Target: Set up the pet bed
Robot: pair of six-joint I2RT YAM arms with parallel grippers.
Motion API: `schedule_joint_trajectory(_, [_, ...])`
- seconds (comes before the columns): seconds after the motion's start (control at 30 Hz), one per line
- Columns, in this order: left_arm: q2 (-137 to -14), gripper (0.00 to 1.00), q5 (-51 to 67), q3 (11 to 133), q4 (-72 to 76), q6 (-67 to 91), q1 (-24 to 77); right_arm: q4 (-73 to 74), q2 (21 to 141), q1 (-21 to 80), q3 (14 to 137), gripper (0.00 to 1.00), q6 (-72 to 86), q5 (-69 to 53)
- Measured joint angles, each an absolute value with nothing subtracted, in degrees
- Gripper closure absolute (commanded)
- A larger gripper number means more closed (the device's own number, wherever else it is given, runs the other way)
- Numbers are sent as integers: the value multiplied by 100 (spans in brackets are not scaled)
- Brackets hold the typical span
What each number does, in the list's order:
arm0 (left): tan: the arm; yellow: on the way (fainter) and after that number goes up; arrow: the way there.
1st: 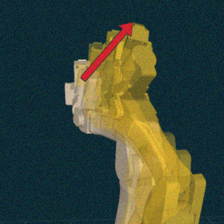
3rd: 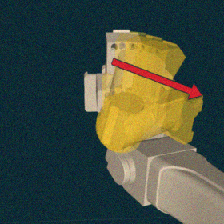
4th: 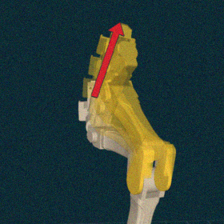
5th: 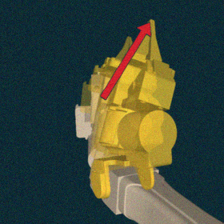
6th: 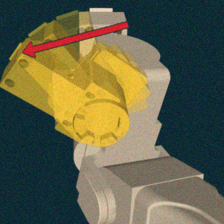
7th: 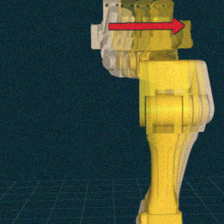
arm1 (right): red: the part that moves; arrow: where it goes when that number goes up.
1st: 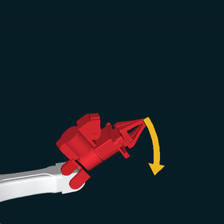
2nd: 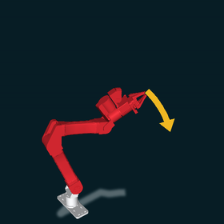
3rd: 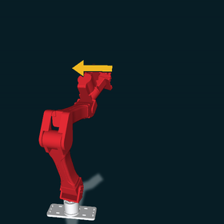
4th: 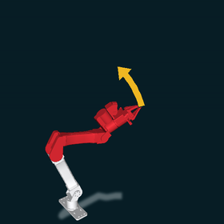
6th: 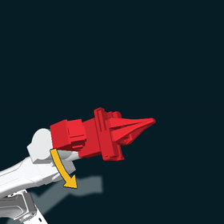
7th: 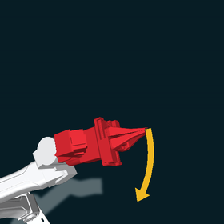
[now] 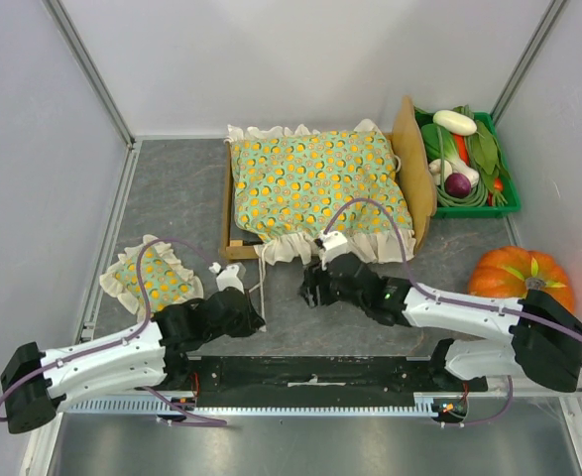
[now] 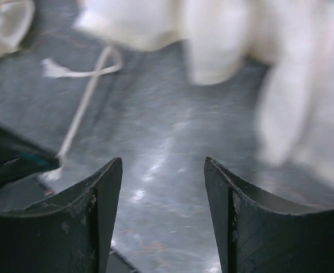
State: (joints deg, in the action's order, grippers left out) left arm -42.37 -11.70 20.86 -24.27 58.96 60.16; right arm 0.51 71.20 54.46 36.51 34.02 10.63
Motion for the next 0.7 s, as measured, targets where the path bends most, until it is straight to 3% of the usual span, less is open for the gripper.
schedule_joint_trajectory(0.23, [-3476,98,-2171,2563,-3785,6130,6090,-1061,7915,6567,3647,34,4401,1636])
schedule_joint_trajectory(0.57, [-3492,98,-3417,3345,-5273,6366,6049,-2316,10337,6938,4803,31,4960,2611])
schedule_joint_trajectory(0.7, [-3516,98,-3564,3350,-5411,6375,5957,-2443,10774,6919,5247,38,5006,2965])
